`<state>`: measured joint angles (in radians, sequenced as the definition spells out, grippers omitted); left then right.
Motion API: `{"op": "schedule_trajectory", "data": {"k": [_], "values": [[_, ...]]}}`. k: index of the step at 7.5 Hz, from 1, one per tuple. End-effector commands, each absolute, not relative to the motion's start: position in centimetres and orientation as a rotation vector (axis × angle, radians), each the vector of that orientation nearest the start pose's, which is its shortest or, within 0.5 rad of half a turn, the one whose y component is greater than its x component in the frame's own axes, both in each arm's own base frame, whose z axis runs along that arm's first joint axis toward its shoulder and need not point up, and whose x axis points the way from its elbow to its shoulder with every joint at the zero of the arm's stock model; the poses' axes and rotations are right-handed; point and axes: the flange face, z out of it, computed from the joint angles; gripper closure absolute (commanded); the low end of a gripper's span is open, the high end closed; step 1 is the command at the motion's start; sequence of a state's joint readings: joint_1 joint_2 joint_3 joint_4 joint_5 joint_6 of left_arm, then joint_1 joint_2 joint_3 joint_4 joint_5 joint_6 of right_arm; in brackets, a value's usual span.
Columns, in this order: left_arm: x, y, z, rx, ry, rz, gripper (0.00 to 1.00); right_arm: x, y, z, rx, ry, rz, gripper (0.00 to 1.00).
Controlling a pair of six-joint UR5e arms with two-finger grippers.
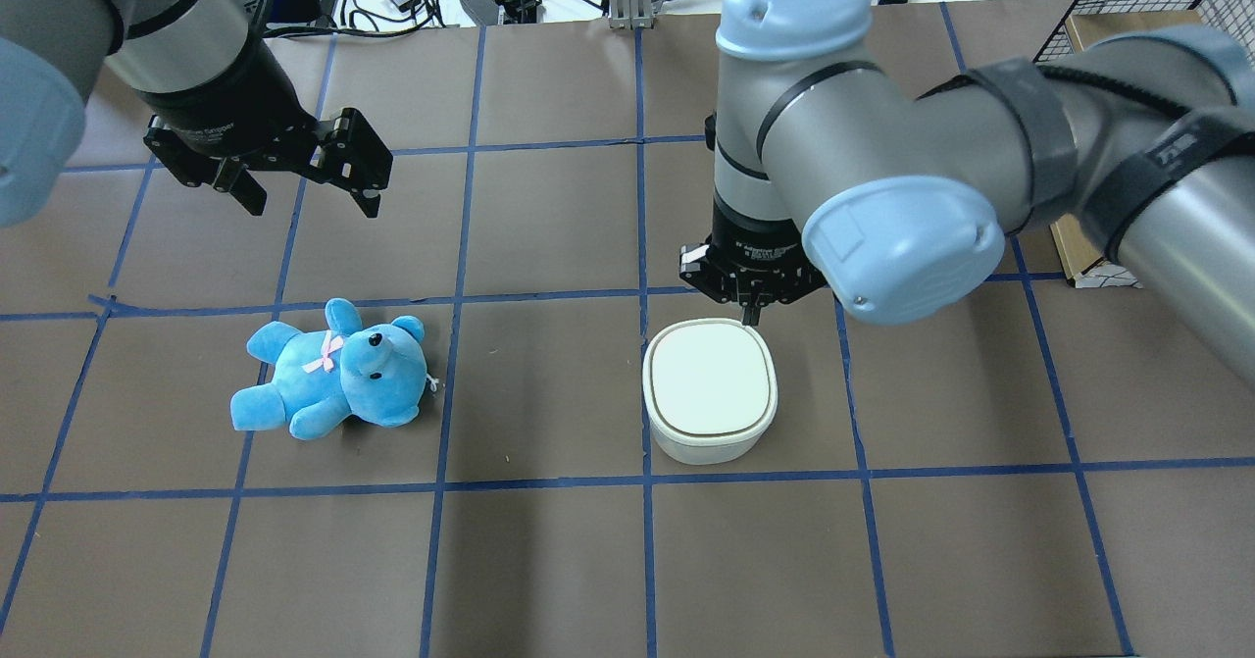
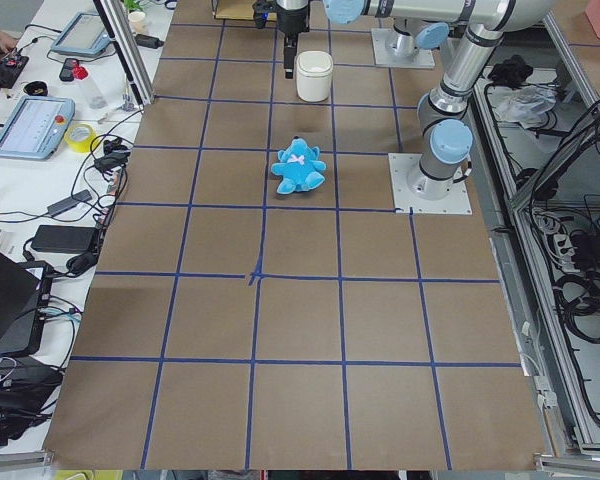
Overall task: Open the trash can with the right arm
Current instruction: 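Push the lid's near edge with the right gripper to flip it open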
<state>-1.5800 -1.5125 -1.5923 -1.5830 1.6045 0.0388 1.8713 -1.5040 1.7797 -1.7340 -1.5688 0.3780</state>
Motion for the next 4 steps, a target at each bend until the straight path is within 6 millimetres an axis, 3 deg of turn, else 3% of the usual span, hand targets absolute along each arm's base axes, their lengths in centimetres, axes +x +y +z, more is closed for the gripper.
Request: {"op": "schedule_trajectory", "data": {"k": [1, 4], "values": [[-13.4, -46.8, 50.4, 0.076, 3.106, -0.037, 0.00, 26.9, -41.5, 32.4, 0.120, 3.174, 0.199, 1.00], [-13.4, -46.8, 50.4, 0.073, 3.106, -0.037, 0.00, 27.1, -41.7, 30.8, 0.111, 3.172, 0.238, 1.00]]}}
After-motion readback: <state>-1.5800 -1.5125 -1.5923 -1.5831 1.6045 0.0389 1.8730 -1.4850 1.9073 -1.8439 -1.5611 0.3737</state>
